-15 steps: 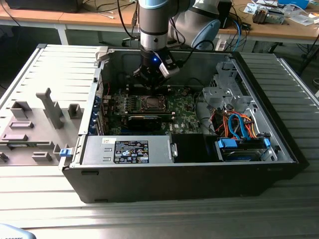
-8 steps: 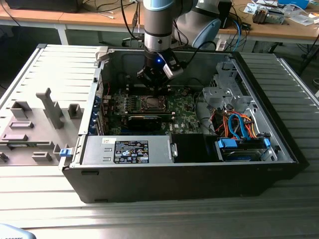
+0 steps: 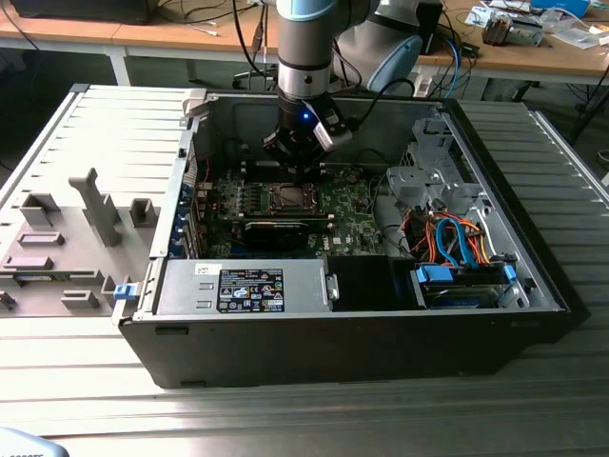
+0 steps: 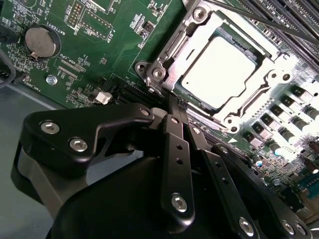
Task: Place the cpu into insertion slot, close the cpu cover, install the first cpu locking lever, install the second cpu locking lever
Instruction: 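Install the first cpu locking lever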
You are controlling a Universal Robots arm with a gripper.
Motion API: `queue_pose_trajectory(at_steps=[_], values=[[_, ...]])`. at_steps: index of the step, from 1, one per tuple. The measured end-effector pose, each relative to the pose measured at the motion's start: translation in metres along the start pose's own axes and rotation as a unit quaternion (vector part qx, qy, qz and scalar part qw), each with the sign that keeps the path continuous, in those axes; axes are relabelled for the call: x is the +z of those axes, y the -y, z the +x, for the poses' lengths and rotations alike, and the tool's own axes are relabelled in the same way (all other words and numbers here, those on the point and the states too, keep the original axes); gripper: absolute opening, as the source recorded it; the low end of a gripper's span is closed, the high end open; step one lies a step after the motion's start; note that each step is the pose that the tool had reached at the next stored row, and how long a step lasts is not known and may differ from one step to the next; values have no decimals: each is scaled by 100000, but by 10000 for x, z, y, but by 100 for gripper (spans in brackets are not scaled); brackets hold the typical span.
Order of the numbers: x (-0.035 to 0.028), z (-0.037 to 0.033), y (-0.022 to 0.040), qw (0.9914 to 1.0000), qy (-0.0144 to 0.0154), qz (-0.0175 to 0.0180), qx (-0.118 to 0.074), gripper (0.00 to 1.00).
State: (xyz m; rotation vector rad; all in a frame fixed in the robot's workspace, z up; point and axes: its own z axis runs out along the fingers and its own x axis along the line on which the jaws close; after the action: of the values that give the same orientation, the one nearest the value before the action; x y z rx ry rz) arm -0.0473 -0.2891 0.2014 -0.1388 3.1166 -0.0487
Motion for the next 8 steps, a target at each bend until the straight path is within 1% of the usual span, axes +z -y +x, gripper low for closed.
queue_pose_trajectory(at_steps=[2,5,8], values=[[-9,-3,-3,100000,57,-58,-20,11],[-57,-3,-1,100000,14,-18,-22,11],[-66,-3,-1,100000,19,-24,-19,11]])
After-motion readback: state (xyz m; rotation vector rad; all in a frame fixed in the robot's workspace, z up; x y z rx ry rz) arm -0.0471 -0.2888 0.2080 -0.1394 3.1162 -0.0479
